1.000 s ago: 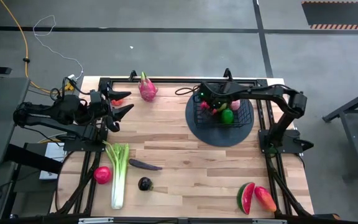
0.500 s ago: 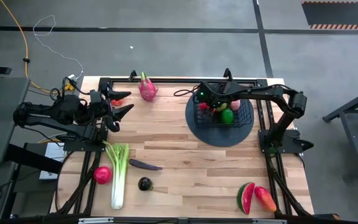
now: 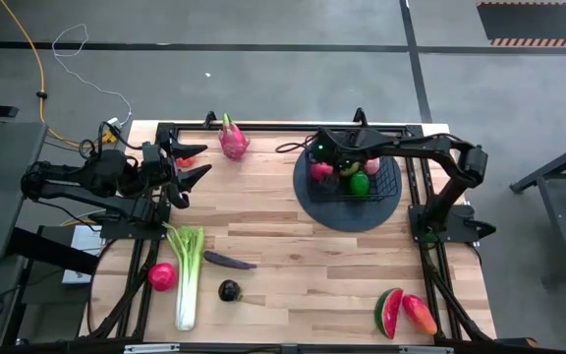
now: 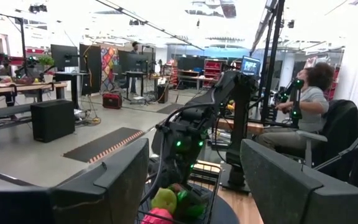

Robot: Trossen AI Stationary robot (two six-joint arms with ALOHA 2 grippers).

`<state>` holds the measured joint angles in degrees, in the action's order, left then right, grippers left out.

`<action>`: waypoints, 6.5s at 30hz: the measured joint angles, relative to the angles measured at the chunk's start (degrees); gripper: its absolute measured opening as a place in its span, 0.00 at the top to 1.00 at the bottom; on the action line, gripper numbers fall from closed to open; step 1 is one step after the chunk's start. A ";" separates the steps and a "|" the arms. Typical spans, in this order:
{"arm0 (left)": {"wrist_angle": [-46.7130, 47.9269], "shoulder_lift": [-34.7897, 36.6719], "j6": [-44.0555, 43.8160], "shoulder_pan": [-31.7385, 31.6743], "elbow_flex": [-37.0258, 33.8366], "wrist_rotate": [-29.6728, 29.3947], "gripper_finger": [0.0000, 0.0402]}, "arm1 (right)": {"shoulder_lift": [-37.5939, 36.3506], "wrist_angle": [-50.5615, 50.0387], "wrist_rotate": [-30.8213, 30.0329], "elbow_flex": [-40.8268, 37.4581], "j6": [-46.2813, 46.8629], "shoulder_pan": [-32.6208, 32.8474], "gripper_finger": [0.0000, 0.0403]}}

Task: Build produce basket
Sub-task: Put the celery into the wire basket

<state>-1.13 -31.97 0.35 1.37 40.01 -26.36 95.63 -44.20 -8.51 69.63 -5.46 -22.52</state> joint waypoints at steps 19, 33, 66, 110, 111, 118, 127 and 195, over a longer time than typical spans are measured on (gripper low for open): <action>-0.26 -0.01 -0.13 0.01 -0.01 0.97 0.40 | -47.27 26.15 6.00 -25.67 27.99 8.76 0.04; -0.11 0.00 -0.12 0.01 0.00 0.80 0.40 | -49.38 36.86 8.39 -26.43 15.43 15.99 0.04; 0.02 -0.02 -0.12 0.01 -0.01 0.16 0.40 | -48.78 36.32 8.33 -26.28 7.11 17.07 0.04; 64.05 -49.78 -109.05 37.00 21.00 34.18 0.40 | -48.76 35.80 8.35 -26.24 12.95 17.07 0.04; 64.01 -50.55 -109.76 37.69 21.00 34.76 0.40 | -48.76 35.82 8.35 -26.24 12.94 17.07 0.04; 63.62 -52.74 -117.10 40.35 21.00 34.90 0.37 | -48.76 35.30 8.35 -26.24 12.94 17.07 0.04; 63.07 -52.89 -121.69 42.41 21.00 33.52 0.09 | -48.76 33.93 8.35 -26.24 12.94 17.07 0.04; 49.72 -72.41 -127.65 41.61 21.00 33.08 0.02 | -48.78 32.76 7.58 -26.24 13.40 17.03 0.04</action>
<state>48.60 -104.38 -127.31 42.98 61.01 6.72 46.85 -11.44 -0.93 43.40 7.94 -5.50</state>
